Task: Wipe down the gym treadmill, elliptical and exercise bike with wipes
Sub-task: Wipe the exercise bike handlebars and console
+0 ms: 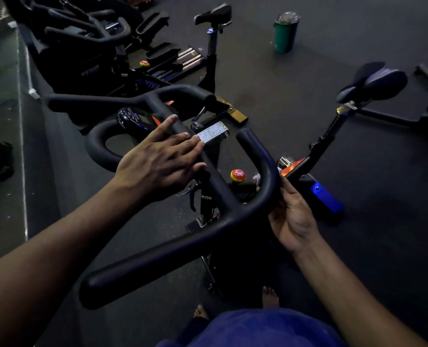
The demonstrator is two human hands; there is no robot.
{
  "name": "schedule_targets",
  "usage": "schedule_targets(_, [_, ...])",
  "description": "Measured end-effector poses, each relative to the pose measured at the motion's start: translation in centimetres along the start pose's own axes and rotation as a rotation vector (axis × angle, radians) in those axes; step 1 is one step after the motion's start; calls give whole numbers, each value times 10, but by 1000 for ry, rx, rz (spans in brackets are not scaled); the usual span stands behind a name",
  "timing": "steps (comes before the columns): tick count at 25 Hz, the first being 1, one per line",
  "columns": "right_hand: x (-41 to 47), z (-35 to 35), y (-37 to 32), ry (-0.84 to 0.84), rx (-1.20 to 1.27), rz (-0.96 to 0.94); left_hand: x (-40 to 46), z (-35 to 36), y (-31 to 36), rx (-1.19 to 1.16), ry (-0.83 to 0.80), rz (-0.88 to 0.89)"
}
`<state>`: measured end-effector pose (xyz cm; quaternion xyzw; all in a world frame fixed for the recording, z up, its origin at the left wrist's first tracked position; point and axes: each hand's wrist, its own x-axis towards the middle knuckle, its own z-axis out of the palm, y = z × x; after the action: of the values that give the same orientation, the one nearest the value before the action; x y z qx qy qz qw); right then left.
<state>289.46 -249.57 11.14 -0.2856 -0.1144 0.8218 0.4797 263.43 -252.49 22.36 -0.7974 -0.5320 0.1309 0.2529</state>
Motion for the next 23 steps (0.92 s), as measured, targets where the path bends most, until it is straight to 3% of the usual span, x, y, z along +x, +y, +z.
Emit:
schedule_targets(9, [-69, 21, 77, 366, -70, -225, -8, 14, -9, -49, 99, 155])
schedule_targets(14, [-56, 41, 75, 511, -39, -341, -11, 18, -18, -77, 143, 263])
schedule_targets(18, [-53, 47, 84, 541, -11, -407, -25, 22, -36, -98, 306, 368])
schedule_targets(21, [-76, 52, 112, 552, -134, -419, -42, 23, -58, -122, 457, 353])
schedule_targets(23, [-88, 59, 130, 562, -182, -405, -48, 22, -63, -139, 470, 341])
